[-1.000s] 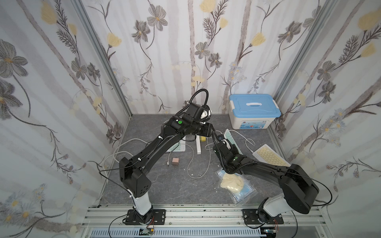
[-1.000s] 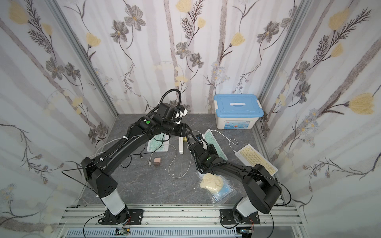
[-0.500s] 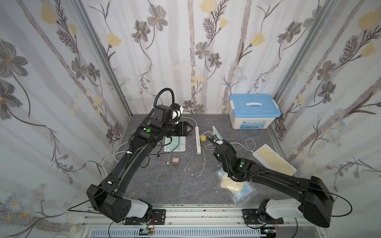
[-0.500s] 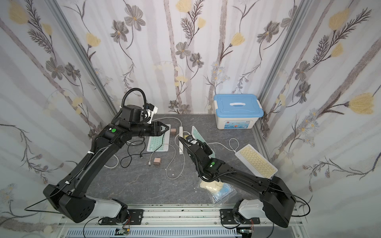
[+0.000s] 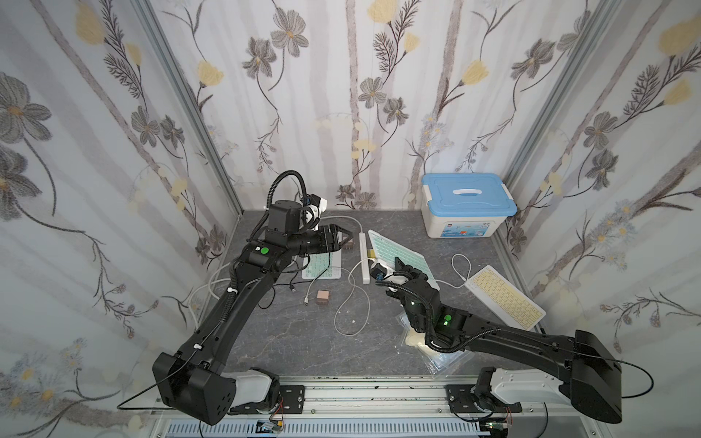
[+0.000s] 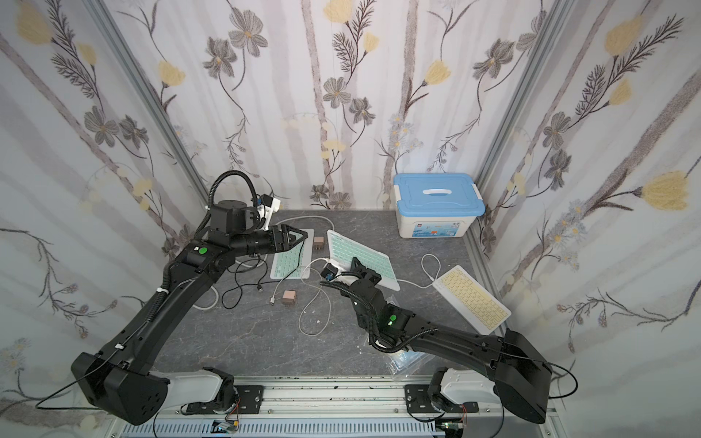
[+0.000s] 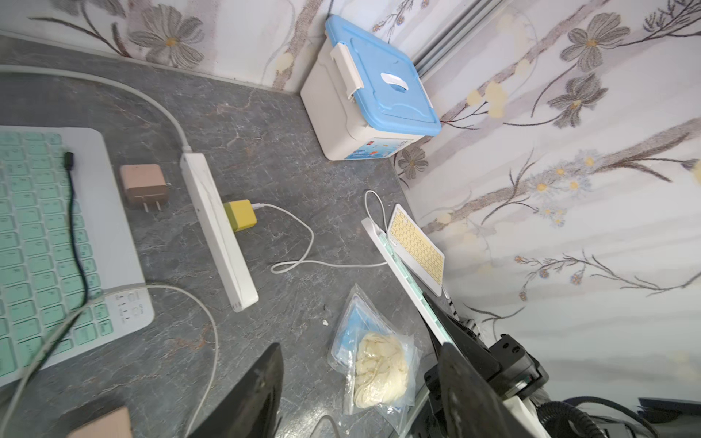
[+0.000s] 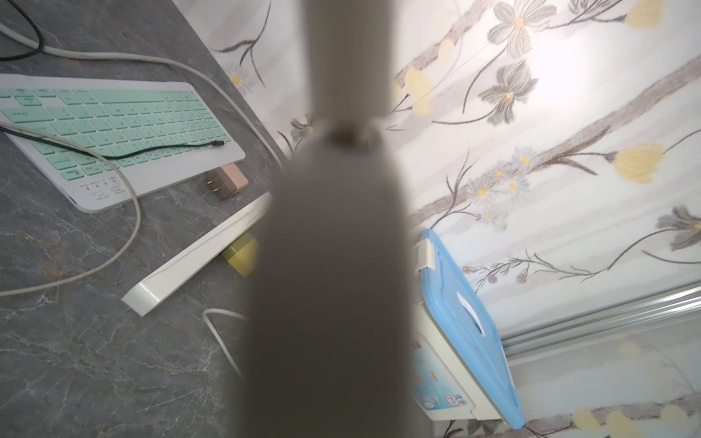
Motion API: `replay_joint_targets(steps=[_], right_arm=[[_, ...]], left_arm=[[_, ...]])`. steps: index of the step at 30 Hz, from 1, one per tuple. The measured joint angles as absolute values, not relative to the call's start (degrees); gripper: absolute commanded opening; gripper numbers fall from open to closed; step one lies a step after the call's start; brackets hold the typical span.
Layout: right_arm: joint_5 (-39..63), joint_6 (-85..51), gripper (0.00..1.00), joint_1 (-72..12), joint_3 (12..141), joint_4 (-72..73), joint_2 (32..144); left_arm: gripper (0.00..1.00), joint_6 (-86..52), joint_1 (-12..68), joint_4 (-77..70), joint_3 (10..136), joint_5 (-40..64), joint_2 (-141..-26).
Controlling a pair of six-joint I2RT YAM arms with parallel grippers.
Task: Unplug the wireless keyboard
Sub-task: Pick up the keyboard from the center of the board.
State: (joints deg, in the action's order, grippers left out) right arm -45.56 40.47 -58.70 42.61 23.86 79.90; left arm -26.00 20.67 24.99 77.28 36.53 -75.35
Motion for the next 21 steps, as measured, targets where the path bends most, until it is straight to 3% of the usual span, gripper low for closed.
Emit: replay_joint_targets(steps=[4, 12, 15, 21], right_arm=[[-45.5, 45.2, 0.0, -59.5, 41.0, 30.3, 80.5], [-45.3, 48.5, 0.0, -59.9, 40.7, 32.8, 83.3], [-45.2, 49.0, 0.0, -60.0, 40.7, 33.3, 83.5], [-45.2, 49.2, 0.0, -60.0, 40.8, 33.7, 84.1]], left_arm=[[0.74, -27.9, 20.8, 22.0, 76.1, 39.4, -76.9], [0.75, -35.1, 24.1, 13.8, 74.4, 40.7, -81.7], [0.68, -36.7, 25.4, 12.2, 74.7, 40.6, -83.8], [0.31, -39.3, 27.0, 10.5, 74.8, 39.1, -86.2]])
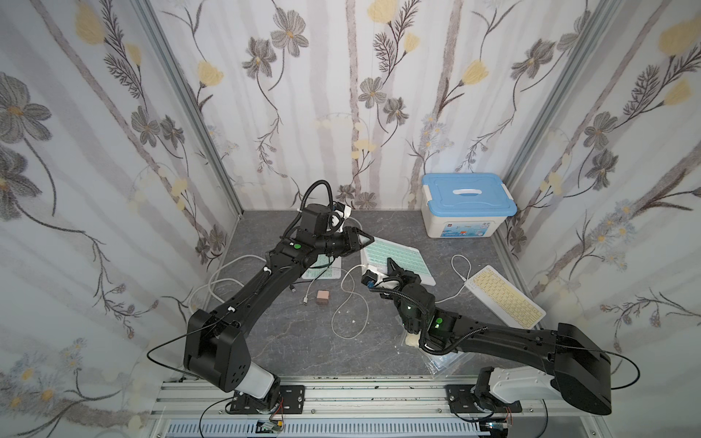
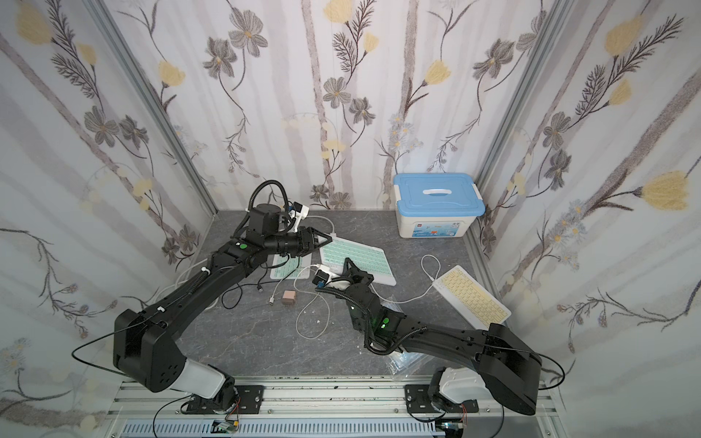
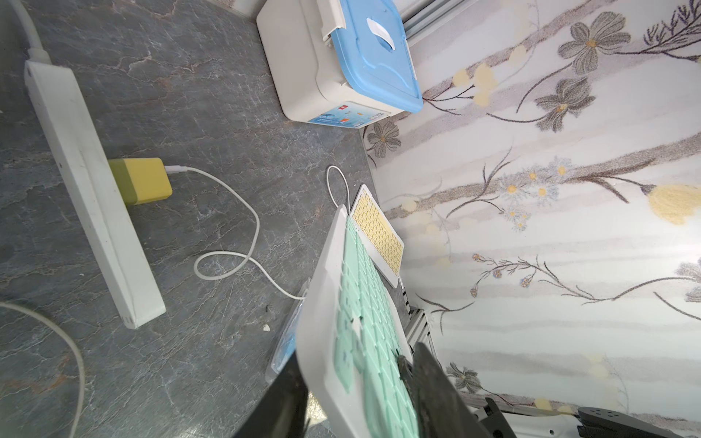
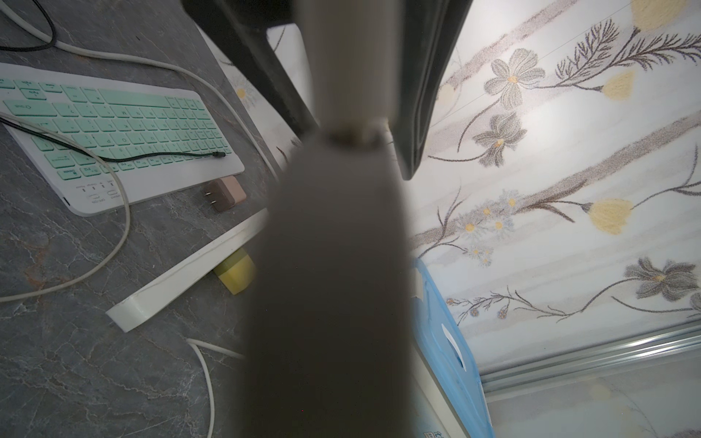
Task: Unplug the wireless keyboard
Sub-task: Pick up the keyboard from the center of the board.
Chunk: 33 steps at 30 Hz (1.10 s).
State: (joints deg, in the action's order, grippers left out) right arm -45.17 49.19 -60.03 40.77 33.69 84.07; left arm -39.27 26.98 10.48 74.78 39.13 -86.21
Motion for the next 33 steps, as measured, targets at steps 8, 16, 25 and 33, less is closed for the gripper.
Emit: replay_joint_targets(steps=[8, 16, 25, 33], right_arm=[[-45.6, 51.1, 0.0, -60.2, 40.8, 32.6, 84.8], [-46.0, 50.8, 0.86, -60.6, 41.0, 33.3, 86.1], [-46.4, 37.6, 0.99, -64.3, 41.0, 28.9, 86.3], [-36.5, 11.2, 1.0, -65.1, 41.1, 11.4, 82.2]], left_arm=[[0.0, -44.9, 27.8, 9.0, 74.1, 38.1, -86.5], [0.0, -48.9, 28.1, 1.5, 68.8, 35.6, -83.6], [0.0, -47.5, 27.6, -6.5, 67.5, 28.3, -80.0], [0.0, -46.9, 24.3, -8.3, 67.5, 22.6, -78.9]])
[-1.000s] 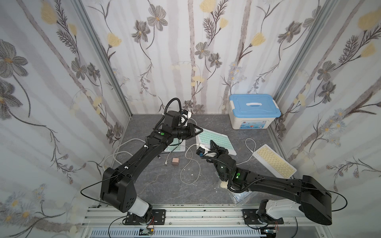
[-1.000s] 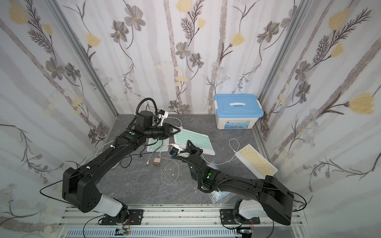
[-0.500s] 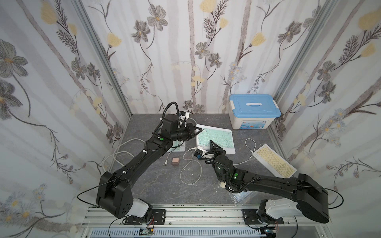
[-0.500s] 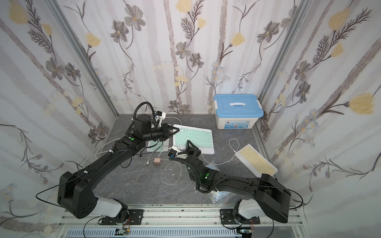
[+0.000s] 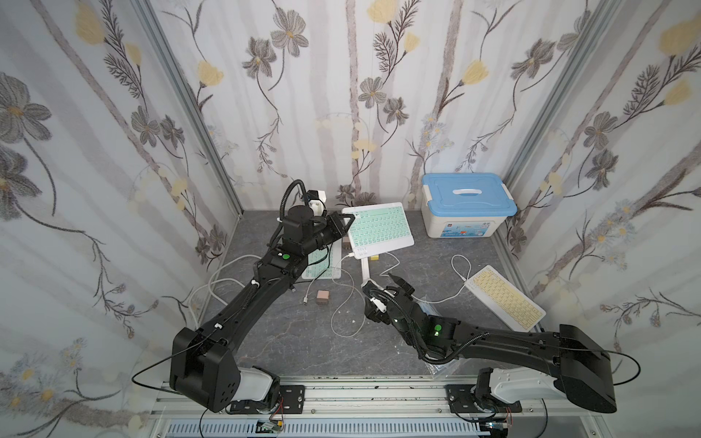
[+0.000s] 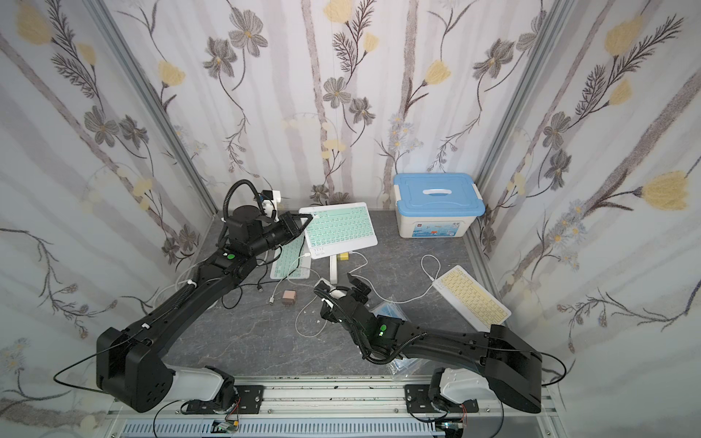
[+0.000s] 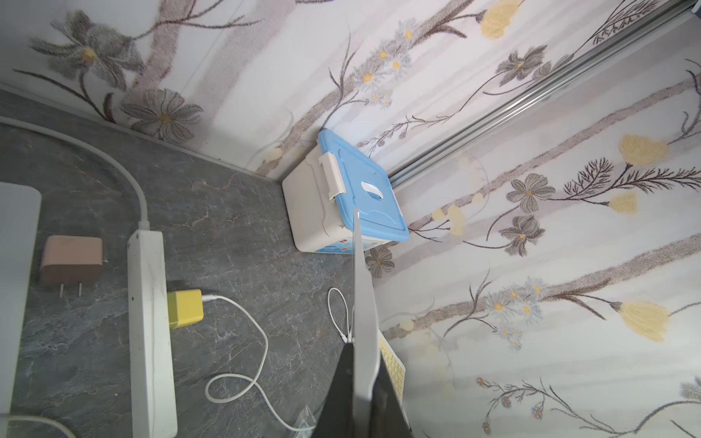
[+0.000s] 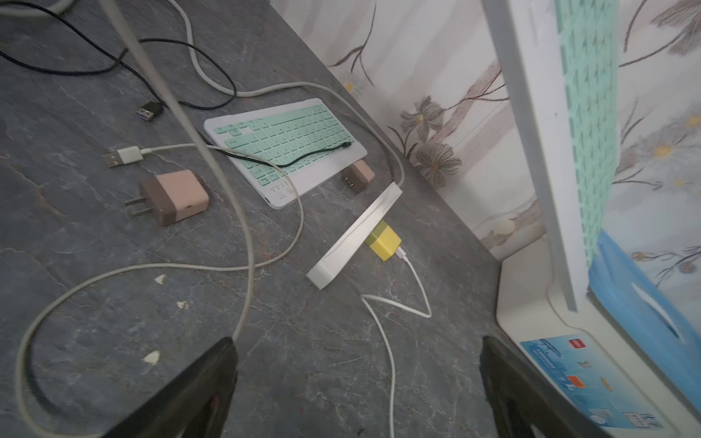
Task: Unplug the wireless keyboard
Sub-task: Pick up the keyboard from the center of the board.
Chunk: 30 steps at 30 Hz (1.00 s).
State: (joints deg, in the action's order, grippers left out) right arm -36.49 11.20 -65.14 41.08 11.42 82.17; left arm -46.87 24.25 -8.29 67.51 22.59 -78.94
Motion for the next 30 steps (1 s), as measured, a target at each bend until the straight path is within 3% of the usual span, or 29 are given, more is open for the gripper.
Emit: replay_joint_targets(steps=[6, 12, 16, 23, 30], right_arm=[[-17.9, -8.9, 1.0, -53.8, 38.9, 8.4, 71.9], [6.9, -33.4, 0.99, -38.1, 36.2, 20.6, 68.2], [16.3, -52.2, 0.99, -33.7, 34.5, 33.6, 72.0], [20.0, -71.3, 0.98, -32.9, 34.7, 50.9, 78.6], [19.4, -80.3, 0.82, -30.7, 36.9, 62.9, 86.8]], left_arm=[[0.0, -46.8, 23.8, -11.2, 66.3, 20.6, -76.6], [0.0, -49.6, 24.2, -16.1, 61.4, 19.3, -74.4], [0.0, -50.4, 25.4, -17.8, 61.0, 18.1, -74.1], [0.0, -51.6, 27.3, -20.3, 61.4, 16.9, -74.7], [0.0, -54.6, 28.8, -24.2, 60.0, 15.2, -75.8]])
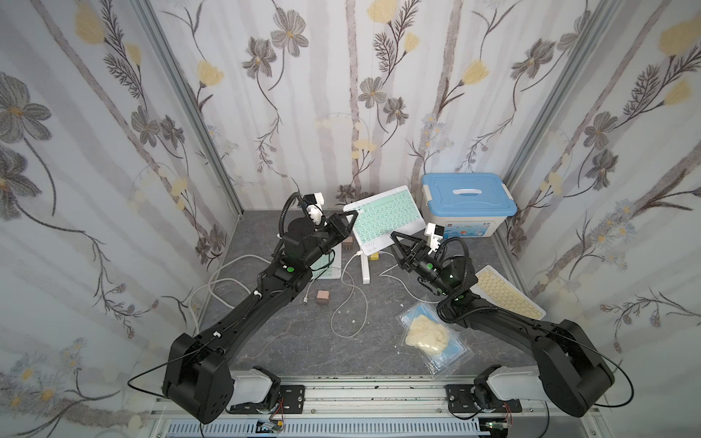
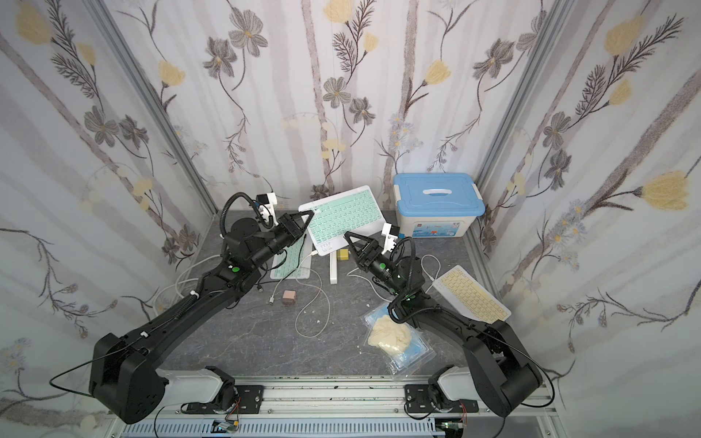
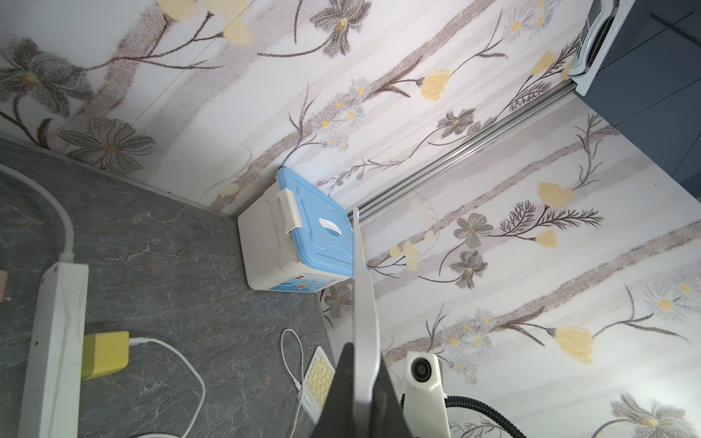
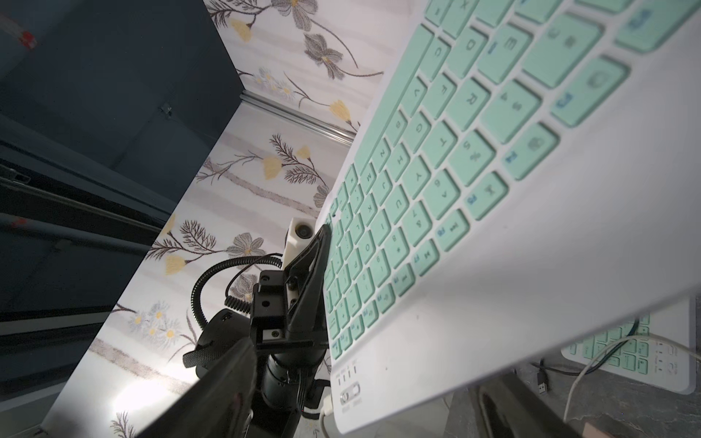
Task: Unplug the wireless keyboard
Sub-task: Pick up the keyboard from the center of the board.
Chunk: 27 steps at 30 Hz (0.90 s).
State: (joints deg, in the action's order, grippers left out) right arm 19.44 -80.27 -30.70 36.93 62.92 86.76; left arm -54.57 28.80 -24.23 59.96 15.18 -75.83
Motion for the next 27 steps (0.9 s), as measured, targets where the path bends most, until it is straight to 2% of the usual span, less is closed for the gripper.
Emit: replay_joint_targets(steps=[3, 11, 13, 15, 18, 19, 22, 27], right_arm=[[18.5, -81.2, 0.7, -29.6, 37.8, 64.9, 88.1], [15.9, -81.3, 0.28, -27.9, 39.9, 67.3, 89.6], [15.2, -81.1, 0.12, -27.7, 40.0, 67.2, 89.8], [14.9, -81.7, 0.0, -27.6, 40.0, 67.6, 89.7], [16.3, -79.6, 0.0, -26.7, 40.0, 67.2, 88.5], [16.6, -78.1, 0.0, -26.1, 39.9, 66.4, 87.9], [19.3, -74.7, 0.0, -23.6, 40.2, 63.1, 86.1], [33.2, -64.7, 0.0, -19.6, 47.4, 52.9, 85.3]], left_arm=[[0.0, -56.0, 29.2, -25.7, 59.4, 14.6, -76.0], [0.0, -58.7, 31.0, -29.5, 58.6, 13.3, -76.2], [0.01, -59.2, 31.2, -30.0, 58.3, 13.3, -76.3], [0.19, -59.2, 31.2, -29.5, 58.1, 13.2, -76.3], [0.55, -57.9, 31.0, -24.8, 57.5, 13.8, -74.6], [0.63, -57.0, 30.8, -22.5, 57.4, 14.5, -73.5], [0.74, -53.3, 28.0, -14.4, 58.3, 16.0, -69.3], [0.8, -44.8, 20.9, -1.0, 63.2, 27.1, -67.3]])
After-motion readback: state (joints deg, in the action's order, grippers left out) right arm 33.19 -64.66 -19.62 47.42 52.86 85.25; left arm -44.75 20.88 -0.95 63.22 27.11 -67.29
